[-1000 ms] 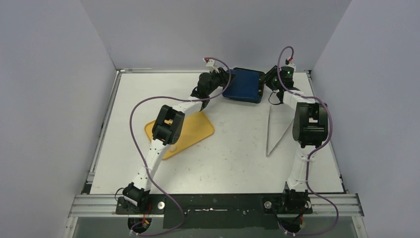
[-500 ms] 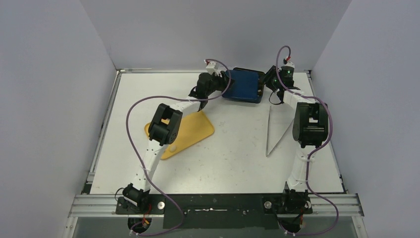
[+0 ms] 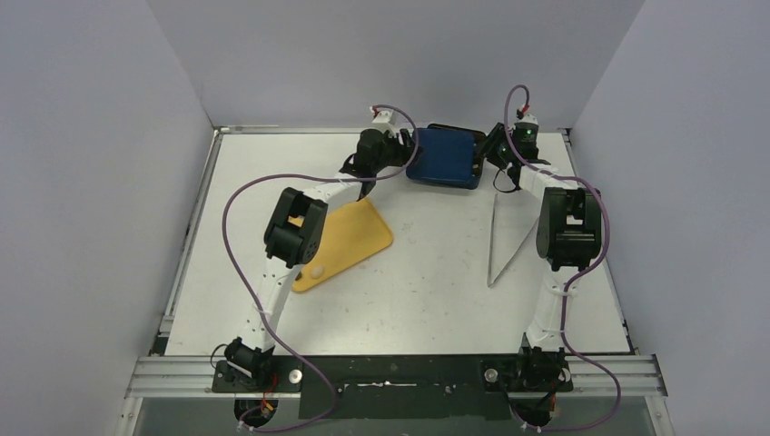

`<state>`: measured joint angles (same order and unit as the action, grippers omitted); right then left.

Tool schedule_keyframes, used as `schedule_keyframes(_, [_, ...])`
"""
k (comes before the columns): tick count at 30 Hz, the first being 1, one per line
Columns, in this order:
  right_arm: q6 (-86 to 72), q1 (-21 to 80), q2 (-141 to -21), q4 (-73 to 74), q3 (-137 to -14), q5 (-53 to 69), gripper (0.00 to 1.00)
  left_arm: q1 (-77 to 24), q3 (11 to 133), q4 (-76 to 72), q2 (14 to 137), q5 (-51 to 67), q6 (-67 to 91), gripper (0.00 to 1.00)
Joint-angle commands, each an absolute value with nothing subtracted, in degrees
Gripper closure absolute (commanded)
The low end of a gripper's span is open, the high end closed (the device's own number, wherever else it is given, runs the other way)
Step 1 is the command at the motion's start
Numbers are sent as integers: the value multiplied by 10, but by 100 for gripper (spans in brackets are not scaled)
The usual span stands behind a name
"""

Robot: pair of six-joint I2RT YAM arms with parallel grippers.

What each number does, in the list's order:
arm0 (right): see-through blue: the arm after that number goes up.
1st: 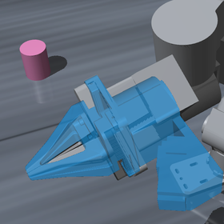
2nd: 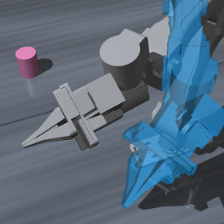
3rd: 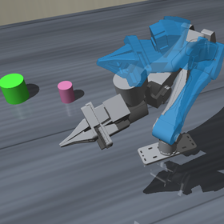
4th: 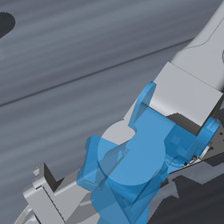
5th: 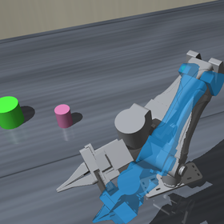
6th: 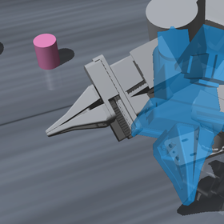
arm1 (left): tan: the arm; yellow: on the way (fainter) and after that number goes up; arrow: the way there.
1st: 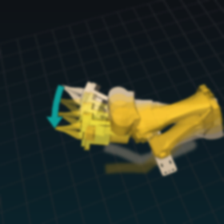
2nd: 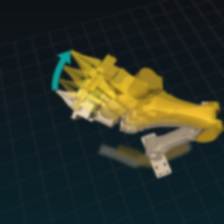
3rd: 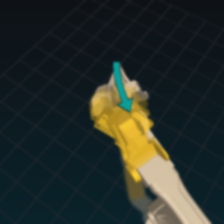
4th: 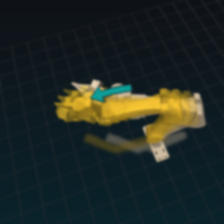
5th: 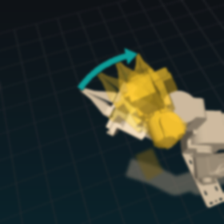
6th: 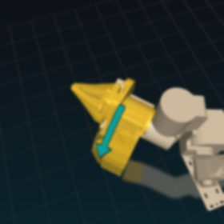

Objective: Pack the chocolate
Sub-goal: Close the box lid on the packing box.

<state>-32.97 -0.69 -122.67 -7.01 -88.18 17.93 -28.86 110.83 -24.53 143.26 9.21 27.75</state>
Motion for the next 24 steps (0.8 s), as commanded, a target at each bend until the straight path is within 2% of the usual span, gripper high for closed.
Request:
schedule_keyframes(1, [-314,-4,-1207,-77,-893,181,59,-281,1111,-245,1412,99,276,44])
schedule_keyframes(9, [-317,10,-1224,-76,-903,199,61,-279,1115,-272,1434,122,305,52])
schedule_keyframes(24, [-313,24,-1249,-61,-918,196,65,-276,1112,-244,1428,101,275,49])
